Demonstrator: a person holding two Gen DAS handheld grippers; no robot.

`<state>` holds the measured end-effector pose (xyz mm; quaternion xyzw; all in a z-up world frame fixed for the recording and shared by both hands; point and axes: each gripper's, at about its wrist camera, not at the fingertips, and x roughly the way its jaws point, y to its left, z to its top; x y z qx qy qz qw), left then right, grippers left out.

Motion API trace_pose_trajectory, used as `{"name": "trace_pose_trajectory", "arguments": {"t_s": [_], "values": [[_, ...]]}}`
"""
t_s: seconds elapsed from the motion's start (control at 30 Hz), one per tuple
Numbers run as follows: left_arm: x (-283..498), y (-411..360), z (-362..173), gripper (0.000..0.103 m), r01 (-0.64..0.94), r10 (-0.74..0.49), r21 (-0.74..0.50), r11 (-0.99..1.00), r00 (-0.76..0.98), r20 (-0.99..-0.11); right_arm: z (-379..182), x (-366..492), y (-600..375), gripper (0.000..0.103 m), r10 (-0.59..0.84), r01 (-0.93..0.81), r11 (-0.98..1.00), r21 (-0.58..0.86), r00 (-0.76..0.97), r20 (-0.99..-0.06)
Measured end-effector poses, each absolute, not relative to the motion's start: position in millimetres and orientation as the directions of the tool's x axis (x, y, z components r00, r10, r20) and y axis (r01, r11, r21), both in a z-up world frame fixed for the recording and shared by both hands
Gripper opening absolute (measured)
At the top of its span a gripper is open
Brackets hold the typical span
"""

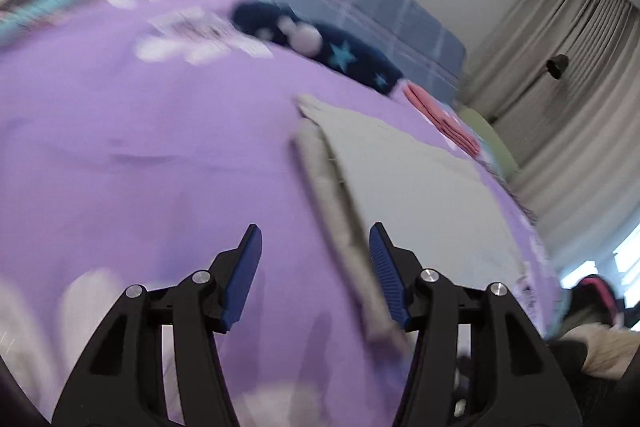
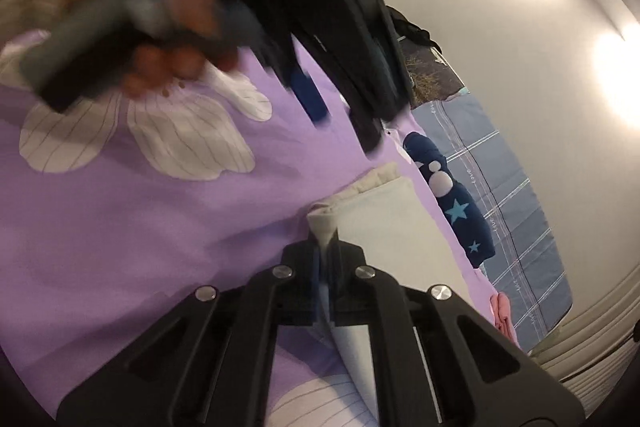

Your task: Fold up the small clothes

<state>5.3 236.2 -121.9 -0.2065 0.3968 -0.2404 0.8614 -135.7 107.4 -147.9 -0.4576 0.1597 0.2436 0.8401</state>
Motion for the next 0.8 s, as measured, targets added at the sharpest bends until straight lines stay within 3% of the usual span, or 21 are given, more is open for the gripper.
{"name": "trace_pose_trajectory", "arguments": {"t_s": [0.17, 0.23, 0.27, 0.3, 0.47, 0.57, 0.63, 0.67, 0.73, 0.8], "values": [[69.9, 210.5, -134.1, 0.056, 0.265, -0.658, -0.621, 0.737, 0.488, -0.573, -142.4, -131.7, 104.0, 0.003, 0.267, -0.562, 0.488, -0.668, 0.824, -0.499], [94.3, 200.7, -140.6, 0.040, 0.245, -0.647, -0.618, 0.747, 0.482, -0.591, -143.7, -130.9, 104.9, 0.003, 0.263, -0.558, 0.484, -0.674, 0.828, -0.496], [104.7, 197.3, -143.7, 0.011, 0.221, -0.633, -0.617, 0.756, 0.488, -0.601, -143.9, -130.2, 105.3, 0.003, 0.262, -0.556, 0.483, -0.676, 0.829, -0.495], [109.6, 196.2, -144.4, 0.007, 0.205, -0.634, -0.628, 0.750, 0.492, -0.597, -143.6, -129.6, 105.4, 0.003, 0.262, -0.556, 0.484, -0.676, 0.829, -0.495], [98.5, 197.9, -102.8, 0.007, 0.282, -0.639, -0.615, 0.736, 0.588, -0.495, -114.1, -130.0, 97.7, 0.003, 0.307, -0.566, 0.576, -0.589, 0.818, -0.486], [99.9, 197.4, -107.2, 0.007, 0.259, -0.574, -0.545, 0.797, 0.605, -0.552, -116.2, -126.3, 99.5, 0.003, 0.317, -0.607, 0.577, -0.547, 0.783, -0.536], [105.0, 199.5, -131.6, 0.007, 0.162, -0.422, -0.420, 0.893, 0.625, -0.657, -141.1, -121.0, 105.1, 0.003, 0.285, -0.657, 0.522, -0.544, 0.736, -0.615], [106.0, 207.2, -142.2, 0.005, 0.128, -0.410, -0.429, 0.894, 0.620, -0.669, -149.4, -121.4, 107.5, 0.003, 0.267, -0.669, 0.505, -0.545, 0.721, -0.639], [102.9, 226.6, -145.4, 0.004, 0.109, -0.477, -0.540, 0.834, 0.634, -0.609, -153.2, -126.3, 109.1, 0.003, 0.258, -0.652, 0.491, -0.577, 0.742, -0.619], [95.6, 237.4, -132.2, 0.004, 0.121, -0.461, -0.525, 0.842, 0.667, -0.585, -148.4, -125.4, 108.3, 0.005, 0.274, -0.660, 0.497, -0.563, 0.735, -0.620]]}}
